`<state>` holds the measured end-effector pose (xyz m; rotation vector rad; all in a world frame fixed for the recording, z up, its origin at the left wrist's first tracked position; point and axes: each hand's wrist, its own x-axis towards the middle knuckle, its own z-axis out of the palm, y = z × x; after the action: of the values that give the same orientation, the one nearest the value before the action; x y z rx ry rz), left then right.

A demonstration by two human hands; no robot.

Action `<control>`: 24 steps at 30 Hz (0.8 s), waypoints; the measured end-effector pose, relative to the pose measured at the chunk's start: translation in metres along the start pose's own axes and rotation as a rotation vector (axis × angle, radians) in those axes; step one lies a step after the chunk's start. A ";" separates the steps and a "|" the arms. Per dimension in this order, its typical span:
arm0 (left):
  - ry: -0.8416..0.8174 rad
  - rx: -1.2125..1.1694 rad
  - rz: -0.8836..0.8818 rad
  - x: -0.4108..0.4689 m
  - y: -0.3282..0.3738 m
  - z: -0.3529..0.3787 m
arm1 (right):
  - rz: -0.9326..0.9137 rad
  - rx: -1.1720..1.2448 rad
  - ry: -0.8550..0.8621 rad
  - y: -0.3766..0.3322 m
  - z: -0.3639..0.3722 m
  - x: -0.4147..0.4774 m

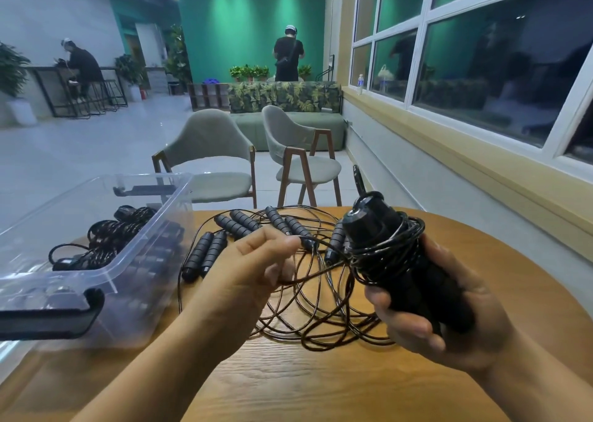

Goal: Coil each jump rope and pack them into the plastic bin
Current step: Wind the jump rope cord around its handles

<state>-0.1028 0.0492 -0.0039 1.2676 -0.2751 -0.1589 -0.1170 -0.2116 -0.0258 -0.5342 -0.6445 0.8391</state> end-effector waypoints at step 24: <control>0.190 -0.102 -0.249 0.015 0.002 -0.019 | -0.078 -0.027 0.029 -0.010 -0.003 -0.008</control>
<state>-0.0831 0.0628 -0.0056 1.2030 0.0548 -0.2599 -0.1139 -0.2244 -0.0240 -0.5417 -0.6469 0.7490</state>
